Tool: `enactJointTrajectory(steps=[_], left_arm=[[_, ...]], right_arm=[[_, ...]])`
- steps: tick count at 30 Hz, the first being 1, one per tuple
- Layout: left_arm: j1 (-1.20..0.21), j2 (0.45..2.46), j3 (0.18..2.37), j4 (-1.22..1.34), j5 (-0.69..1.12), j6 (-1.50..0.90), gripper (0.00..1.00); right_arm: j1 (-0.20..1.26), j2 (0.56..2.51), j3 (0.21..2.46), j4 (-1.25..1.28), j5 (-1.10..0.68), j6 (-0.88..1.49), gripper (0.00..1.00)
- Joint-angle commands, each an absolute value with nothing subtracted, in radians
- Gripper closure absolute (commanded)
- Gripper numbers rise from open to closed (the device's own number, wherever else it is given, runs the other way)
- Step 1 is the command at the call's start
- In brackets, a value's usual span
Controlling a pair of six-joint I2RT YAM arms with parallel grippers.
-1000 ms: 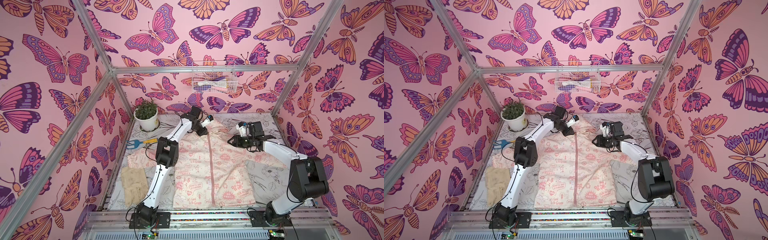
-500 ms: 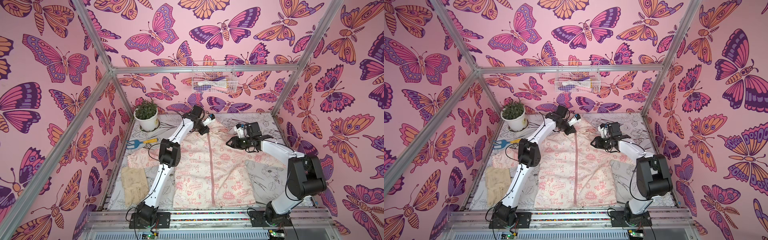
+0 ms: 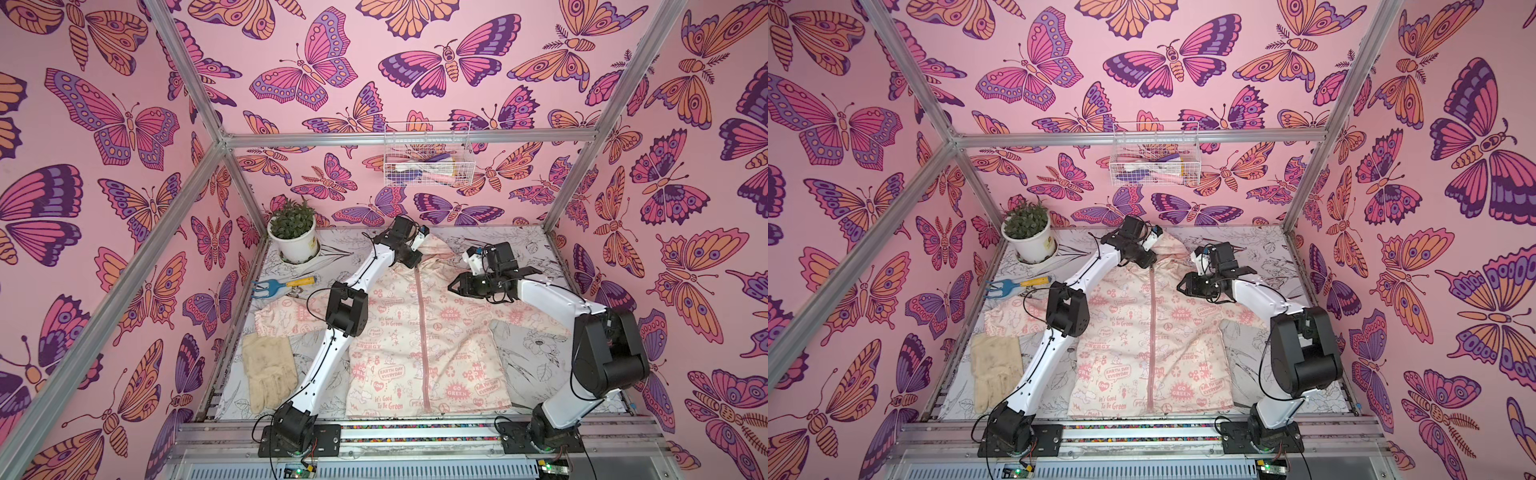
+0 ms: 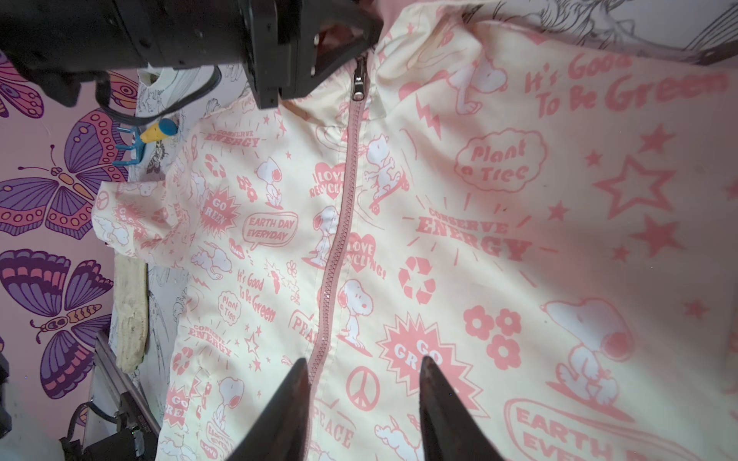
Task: Unzip the jacket
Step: Flatten out the jacket at the center of the board, then unzip the zipper on the jacket.
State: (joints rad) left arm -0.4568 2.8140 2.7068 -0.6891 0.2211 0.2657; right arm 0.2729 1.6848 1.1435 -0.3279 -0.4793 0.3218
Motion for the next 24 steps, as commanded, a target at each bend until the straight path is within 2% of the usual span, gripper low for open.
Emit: enactJointTrajectory(steps=[1, 4, 5, 8, 9, 17, 21, 24], left_arm=[[-0.418, 2.836, 2.726, -0.593, 0.160, 0.095, 0.48], [-0.392, 2.837, 2.726, -0.599, 0.184, 0.009, 0.45], [-0.385, 2.837, 2.726, -0.607, 0.191, -0.012, 0.40], [-0.379, 2.812, 2.698, -0.620, 0.255, 0.044, 0.16], [-0.382, 2.791, 2.674, -0.620, 0.268, 0.090, 0.00], [-0.391, 2.600, 2.453, -0.630, 0.415, 0.352, 0.01], [-0.392, 2.570, 2.434, -0.683, 0.502, 0.409, 0.00], [-0.394, 2.562, 2.434, -0.731, 0.555, 0.467, 0.06]], right_arm=[[0.323, 1.744, 1.190, -0.380, -0.438, 0.370, 0.50], [0.365, 1.785, 1.212, -0.384, -0.426, 0.397, 0.46], [0.374, 1.796, 1.219, -0.386, -0.421, 0.404, 0.46], [0.386, 1.812, 1.233, -0.388, -0.419, 0.416, 0.45], [0.385, 1.813, 1.236, -0.392, -0.413, 0.417, 0.45], [0.382, 1.774, 1.227, -0.413, -0.371, 0.390, 0.43], [0.372, 1.765, 1.221, -0.413, -0.383, 0.393, 0.43], [0.361, 1.763, 1.218, -0.409, -0.412, 0.394, 0.45]])
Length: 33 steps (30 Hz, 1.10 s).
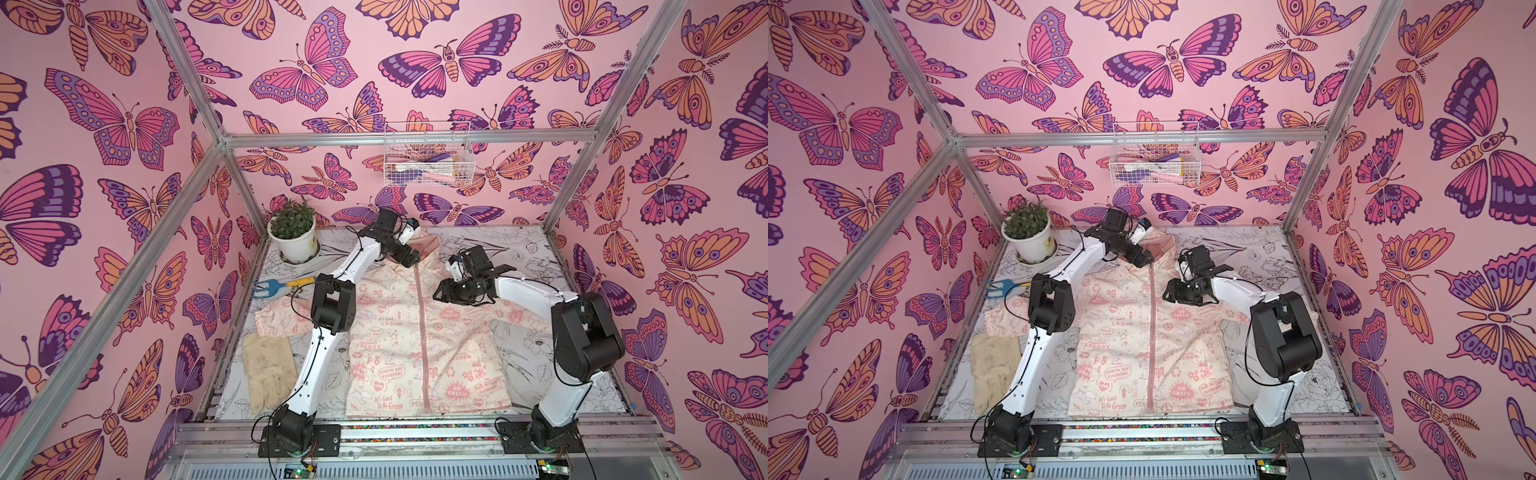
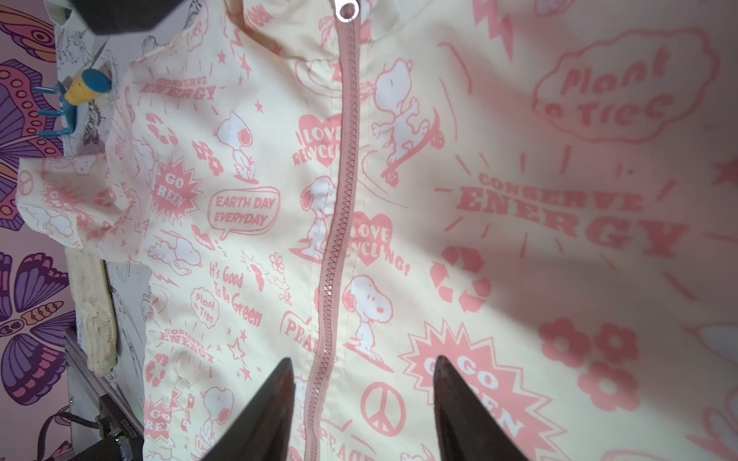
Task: Unzip the jacket
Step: Unzip the zipper on the jacket.
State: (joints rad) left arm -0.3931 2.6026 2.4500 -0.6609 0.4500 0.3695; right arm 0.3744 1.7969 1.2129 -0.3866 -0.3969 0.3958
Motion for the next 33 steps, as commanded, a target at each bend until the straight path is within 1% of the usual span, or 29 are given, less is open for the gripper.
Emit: enactJointTrajectory(steps=[1, 6, 13, 17, 22, 24, 28, 30, 31, 33], left_arm=[[-0.393, 2.562, 2.434, -0.742, 0.570, 0.478, 0.08], [-0.394, 2.581, 2.456, -0.823, 0.636, 0.563, 0.13], [-0.390, 2.659, 2.546, -0.907, 0.502, 0.621, 0.13], [-0.384, 2.704, 2.626, -0.971, 0.489, 0.617, 0.14], [-0.387, 2.740, 2.637, -0.971, 0.449, 0.611, 0.14], [-0.387, 2.747, 2.638, -0.971, 0.465, 0.609, 0.19], [-0.389, 2.754, 2.653, -0.971, 0.484, 0.600, 0.35], [-0.395, 2.754, 2.659, -0.971, 0.486, 0.601, 0.37], [-0.399, 2.753, 2.663, -0.970, 0.484, 0.602, 0.38], [-0.405, 2.755, 2.666, -0.969, 0.475, 0.607, 0.38]], right_arm=[[0.358, 1.759, 1.216, -0.410, -0.416, 0.392, 0.45], [0.351, 1.724, 1.194, -0.413, -0.421, 0.375, 0.45], [0.350, 1.680, 1.184, -0.470, -0.446, 0.337, 0.45], [0.350, 1.634, 1.151, -0.479, -0.436, 0.329, 0.46], [0.353, 1.611, 1.133, -0.495, -0.455, 0.333, 0.46], [0.356, 1.585, 1.111, -0.479, -0.456, 0.345, 0.46], [0.357, 1.580, 1.091, -0.485, -0.454, 0.337, 0.46], [0.357, 1.579, 1.091, -0.497, -0.450, 0.326, 0.46], [0.357, 1.548, 1.090, -0.498, -0.447, 0.322, 0.46], [0.357, 1.546, 1.091, -0.501, -0.445, 0.318, 0.46]])
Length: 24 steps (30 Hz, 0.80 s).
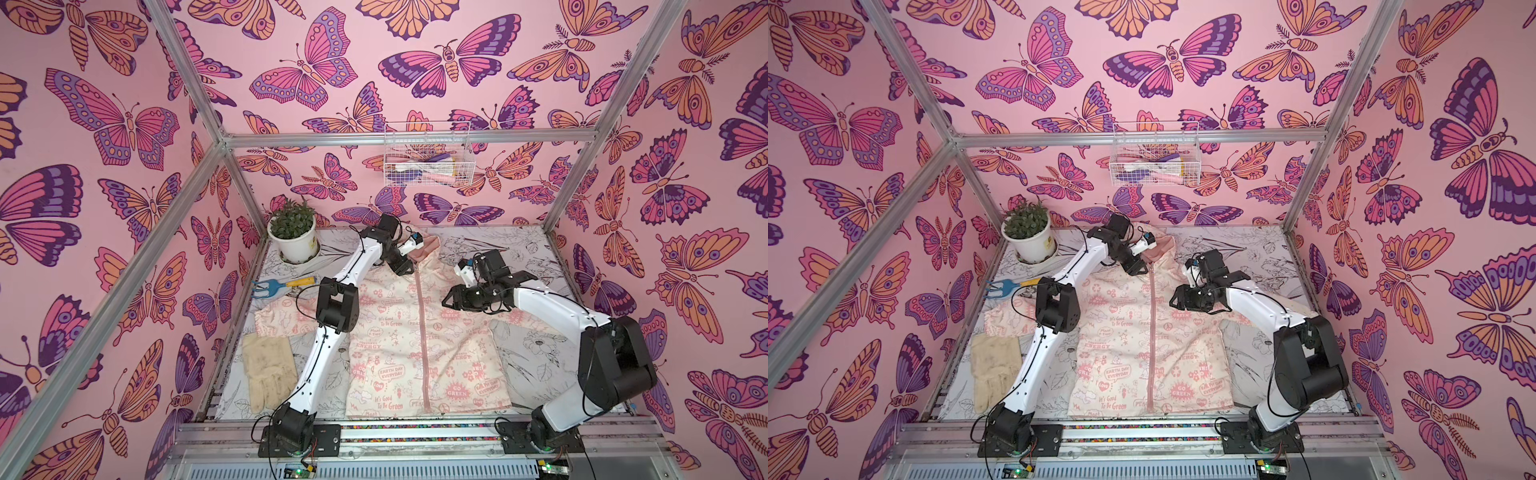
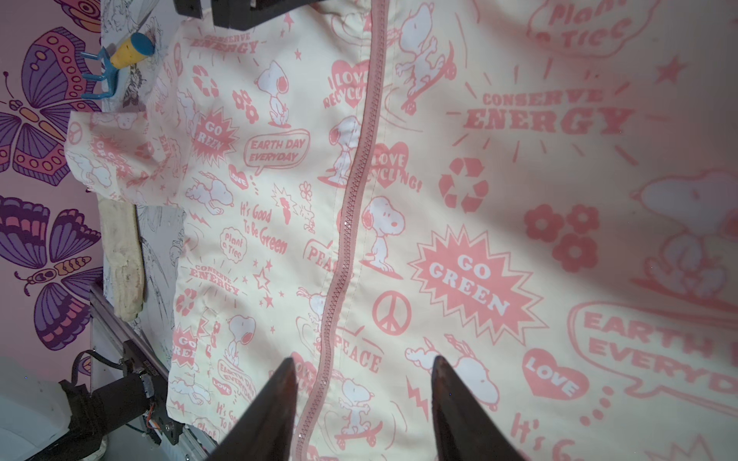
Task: Unzip the jacket
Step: Unzip the zipper on the jacket.
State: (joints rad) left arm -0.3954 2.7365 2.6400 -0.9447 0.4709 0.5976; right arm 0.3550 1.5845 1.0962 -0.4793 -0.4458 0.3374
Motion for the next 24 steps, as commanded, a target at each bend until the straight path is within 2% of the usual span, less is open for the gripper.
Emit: enactJointTrajectory(steps=[1, 5, 15, 17, 18, 19, 24], left_arm=[[-0.408, 2.755, 2.666, -0.970, 0.472, 0.611, 0.39], [-0.417, 2.757, 2.663, -0.970, 0.446, 0.632, 0.49], [-0.433, 2.760, 2.662, -0.969, 0.447, 0.631, 0.63], [-0.446, 2.764, 2.668, -0.967, 0.391, 0.626, 0.72], [-0.457, 2.764, 2.668, -0.965, 0.344, 0.626, 0.89], [-0.467, 2.759, 2.668, -0.964, 0.316, 0.628, 1.00], [-0.472, 2.698, 2.626, -0.963, 0.367, 0.610, 1.00]], right_arm=[[0.357, 1.542, 1.091, -0.501, -0.447, 0.316, 0.46], [0.357, 1.532, 1.086, -0.486, -0.470, 0.330, 0.46], [0.356, 1.504, 1.077, -0.487, -0.462, 0.325, 0.46], [0.355, 1.499, 1.076, -0.488, -0.457, 0.325, 0.46], [0.355, 1.497, 1.075, -0.487, -0.451, 0.327, 0.46], [0.354, 1.494, 1.077, -0.487, -0.449, 0.329, 0.46], [0.340, 1.482, 1.082, -0.468, -0.420, 0.338, 0.47]])
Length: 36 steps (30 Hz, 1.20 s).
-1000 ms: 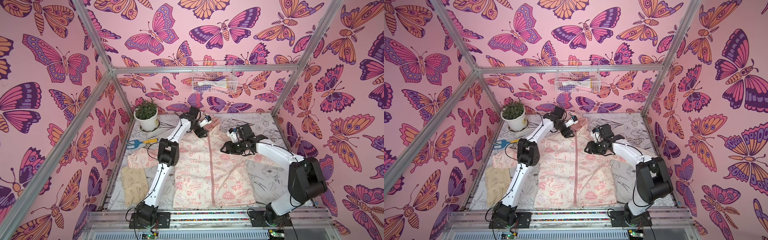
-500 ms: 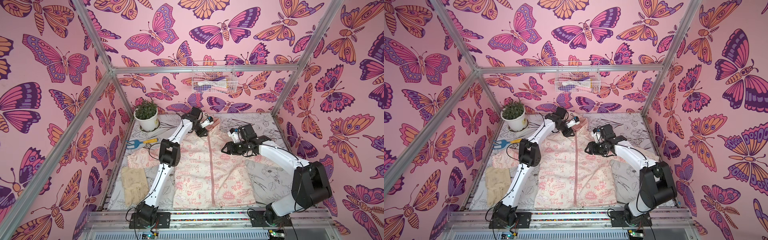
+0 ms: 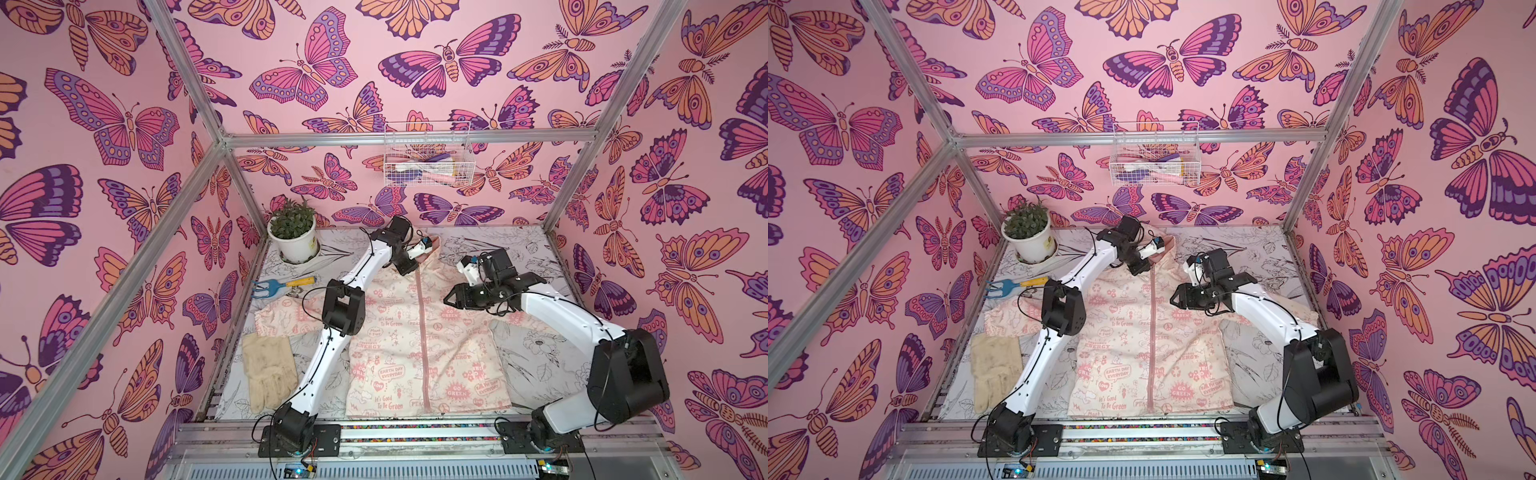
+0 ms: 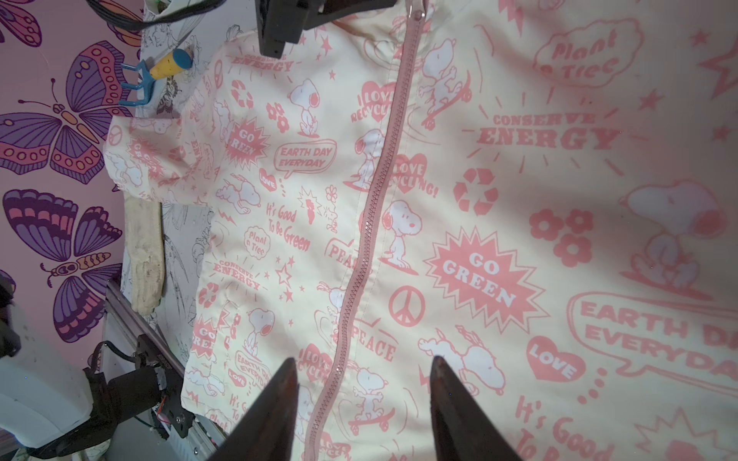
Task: Unzip the jacket
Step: Unzip the zipper on the jacket.
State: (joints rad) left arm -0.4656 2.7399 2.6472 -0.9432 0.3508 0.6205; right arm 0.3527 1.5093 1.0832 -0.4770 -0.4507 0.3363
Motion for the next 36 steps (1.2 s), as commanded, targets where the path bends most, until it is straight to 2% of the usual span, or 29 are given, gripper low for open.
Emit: enactJointTrajectory(steps=[1, 3, 5, 8, 15, 18, 23, 32, 36], left_arm=[[-0.470, 2.685, 2.621, -0.963, 0.384, 0.602, 1.00], [-0.463, 2.656, 2.607, -0.963, 0.415, 0.592, 1.00], [-0.456, 2.626, 2.587, -0.959, 0.450, 0.586, 1.00], [-0.448, 2.582, 2.549, -0.955, 0.480, 0.596, 1.00], [-0.445, 2.475, 2.408, -0.921, 0.526, 0.639, 1.00], [-0.443, 2.427, 2.322, -0.878, 0.535, 0.672, 1.00], [-0.444, 2.361, 2.204, -0.818, 0.540, 0.701, 1.00], [-0.445, 2.229, 1.918, -0.596, 0.593, 0.766, 1.00], [-0.445, 2.204, 1.869, -0.552, 0.594, 0.771, 1.00]], right_arm=[[0.336, 1.480, 1.082, -0.463, -0.412, 0.337, 0.47], [0.320, 1.481, 1.078, -0.434, -0.428, 0.337, 0.47], [0.290, 1.492, 1.074, -0.379, -0.524, 0.344, 0.47], [0.240, 1.522, 1.039, -0.197, -0.724, 0.427, 0.46], [0.222, 1.686, 1.011, 0.198, -0.957, 0.587, 0.45], [0.230, 1.770, 1.028, 0.340, -1.009, 0.662, 0.45], [0.250, 1.904, 1.150, 0.279, -1.052, 0.646, 0.45], [0.255, 2.062, 1.238, 0.430, -1.115, 0.780, 0.45], [0.255, 2.111, 1.238, 0.443, -1.130, 0.778, 0.45]])
